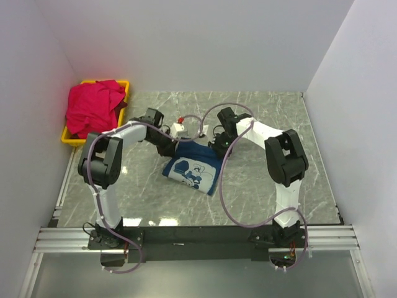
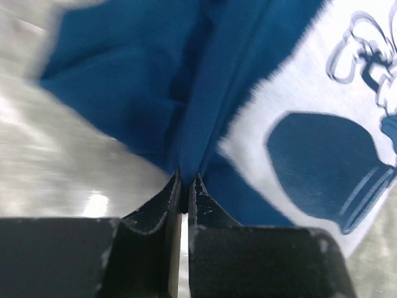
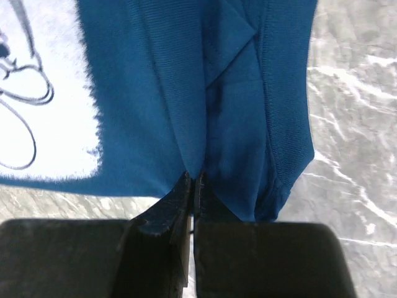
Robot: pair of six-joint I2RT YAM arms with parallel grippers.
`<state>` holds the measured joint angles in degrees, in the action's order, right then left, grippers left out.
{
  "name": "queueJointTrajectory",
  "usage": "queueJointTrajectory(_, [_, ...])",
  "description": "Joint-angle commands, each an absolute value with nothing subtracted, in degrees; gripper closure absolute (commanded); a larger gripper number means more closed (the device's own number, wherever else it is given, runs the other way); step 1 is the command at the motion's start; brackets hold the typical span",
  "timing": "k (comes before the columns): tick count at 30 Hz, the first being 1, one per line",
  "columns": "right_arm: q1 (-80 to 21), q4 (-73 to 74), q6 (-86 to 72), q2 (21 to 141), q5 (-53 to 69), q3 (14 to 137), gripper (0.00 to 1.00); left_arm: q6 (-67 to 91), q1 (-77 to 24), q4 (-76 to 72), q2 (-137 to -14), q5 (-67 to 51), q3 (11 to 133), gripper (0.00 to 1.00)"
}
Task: Fold and stack the t-shirts
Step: Fold the tshirt
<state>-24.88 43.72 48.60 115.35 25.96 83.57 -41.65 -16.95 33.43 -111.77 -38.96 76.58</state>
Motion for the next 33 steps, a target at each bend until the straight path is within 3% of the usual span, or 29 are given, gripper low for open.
queueJointTrajectory(1, [-26.18, 43.77, 48.25, 112.95, 24.52, 80.53, 1.00, -39.64, -18.54, 33.75, -107.59, -40.16, 70.42, 0.91])
queueJointTrajectory(7, [-28.91, 42.71, 48.08, 105.74, 25.92, 69.72, 1.00, -38.58, -19.07, 33.22, -96.43, -42.80, 57.67, 0.90])
queueJointTrajectory(8, [-29.18, 43.15, 47.90, 105.04, 27.15, 68.91, 1.00, -38.58, -19.07, 33.40, -94.50, -43.15, 56.44, 0.84])
queueJointTrajectory(10, [-29.18, 45.60, 46.85, 103.72, 28.90, 68.38, 0.87, -39.11, -19.07, 34.01, -92.39, -42.81, 55.73, 0.66])
queueJointTrajectory(12, [-27.96, 47.45, 44.92, 101.79, 32.67, 68.99, 0.72, -40.16, -18.90, 34.97, -91.15, -42.80, 56.07, 0.57])
queueJointTrajectory(15, [-23.67, 49.21, 40.44, 98.80, 39.95, 72.50, 0.60, -40.87, -18.98, 35.51, -88.08, -45.86, 58.00, 0.48])
queueJointTrajectory(17, [-21.11, 50.36, 35.63, 98.53, 44.71, 77.59, 0.60, -39.91, -20.30, 32.09, -85.79, -46.93, 58.97, 0.42])
queueJointTrajectory(22, [-19.07, 46.87, 23.66, 104.14, 53.60, 84.81, 0.69, -44.11, -26.36, 28.12, -90.05, -47.36, 62.91, 0.41])
queueJointTrajectory(27, [-19.51, 38.42, 11.97, 109.68, 54.75, 84.73, 0.76, -48.16, -28.74, 29.36, -98.69, -47.90, 71.89, 0.40])
queueJointTrajectory(33, [-21.27, 32.17, 5.28, 115.74, 54.85, 86.83, 0.78, -52.29, -30.67, 32.42, -105.37, -48.43, 76.90, 0.41])
